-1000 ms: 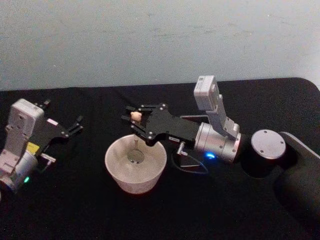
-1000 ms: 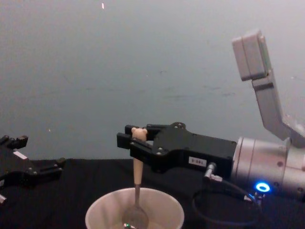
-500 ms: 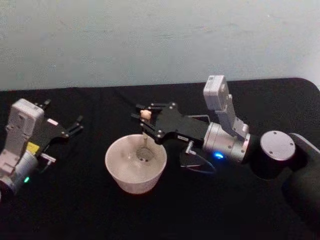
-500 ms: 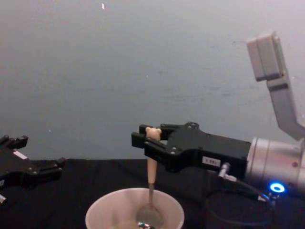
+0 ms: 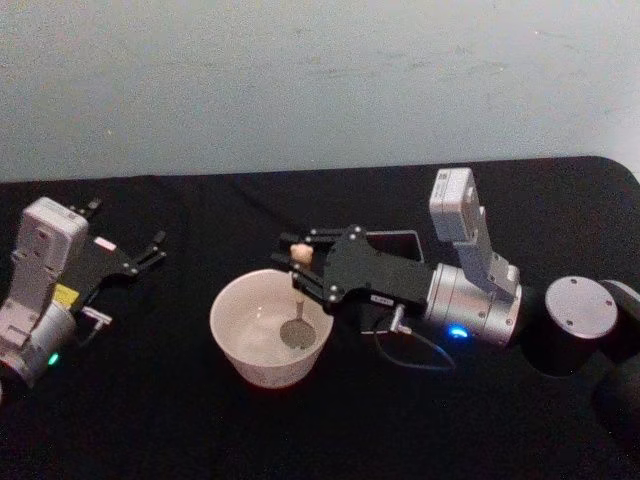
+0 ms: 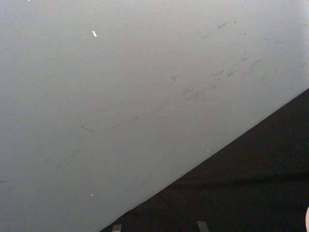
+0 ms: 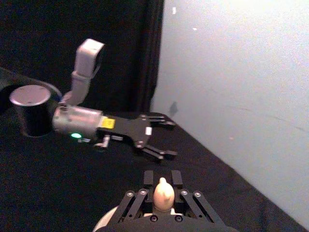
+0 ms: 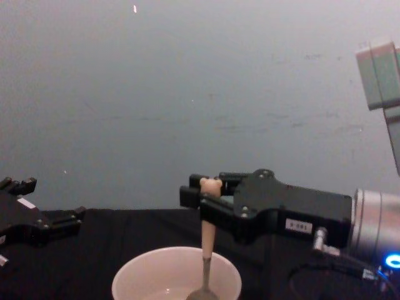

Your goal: Pick up the stirring spoon with one hand, stir inside the cup, then place it back in its original position.

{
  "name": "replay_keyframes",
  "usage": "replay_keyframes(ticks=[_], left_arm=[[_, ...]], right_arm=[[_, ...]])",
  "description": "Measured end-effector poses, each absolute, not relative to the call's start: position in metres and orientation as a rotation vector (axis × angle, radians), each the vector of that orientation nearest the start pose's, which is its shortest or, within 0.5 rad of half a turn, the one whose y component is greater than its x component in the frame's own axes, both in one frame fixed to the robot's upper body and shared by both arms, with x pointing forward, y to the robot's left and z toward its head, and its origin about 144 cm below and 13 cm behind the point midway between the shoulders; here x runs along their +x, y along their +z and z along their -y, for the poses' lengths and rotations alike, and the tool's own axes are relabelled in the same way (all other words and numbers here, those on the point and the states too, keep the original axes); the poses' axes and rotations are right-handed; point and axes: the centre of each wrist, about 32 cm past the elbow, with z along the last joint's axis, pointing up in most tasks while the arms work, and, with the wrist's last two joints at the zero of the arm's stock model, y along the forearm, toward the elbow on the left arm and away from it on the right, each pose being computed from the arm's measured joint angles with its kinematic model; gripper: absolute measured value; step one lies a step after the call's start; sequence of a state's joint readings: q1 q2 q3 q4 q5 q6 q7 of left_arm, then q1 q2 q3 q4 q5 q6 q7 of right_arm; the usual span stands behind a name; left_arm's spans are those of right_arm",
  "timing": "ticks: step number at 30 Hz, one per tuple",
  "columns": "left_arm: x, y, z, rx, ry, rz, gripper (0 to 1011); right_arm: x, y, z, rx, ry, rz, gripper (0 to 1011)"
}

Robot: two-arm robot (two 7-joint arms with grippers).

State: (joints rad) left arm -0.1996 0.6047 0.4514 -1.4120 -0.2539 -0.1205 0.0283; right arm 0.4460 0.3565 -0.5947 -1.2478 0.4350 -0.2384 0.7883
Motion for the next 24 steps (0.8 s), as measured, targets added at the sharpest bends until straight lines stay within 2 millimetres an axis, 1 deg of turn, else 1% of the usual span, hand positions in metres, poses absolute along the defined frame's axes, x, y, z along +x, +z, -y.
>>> replay_keyframes(ticks=[7, 9, 13, 16, 21, 24], left_arm=[[0.489, 1.14, -0.31, 0.304, 1.248, 0.285, 1001], [0.489, 1.14, -0.31, 0.304, 1.248, 0.285, 1001], [0.489, 1.14, -0.31, 0.304, 1.248, 0.285, 1001], [0.489, 1.14, -0.31, 0.304, 1.248, 0.285, 1001], [0.489, 1.14, -0.31, 0.304, 1.248, 0.285, 1001], [0.489, 1.14, -0.31, 0.304, 1.248, 0.285, 1001]], right_arm=[[0.545, 1.161, 0.197, 0.001, -0.317, 0.162, 215], [0.546, 1.162, 0.192, 0.009, -0.306, 0.163, 215], [0.55, 1.163, 0.183, 0.024, -0.299, 0.166, 215], [0.557, 1.163, 0.176, 0.033, -0.311, 0.171, 215], [0.567, 1.161, 0.171, 0.028, -0.346, 0.176, 215], [0.573, 1.161, 0.171, 0.027, -0.374, 0.178, 215]])
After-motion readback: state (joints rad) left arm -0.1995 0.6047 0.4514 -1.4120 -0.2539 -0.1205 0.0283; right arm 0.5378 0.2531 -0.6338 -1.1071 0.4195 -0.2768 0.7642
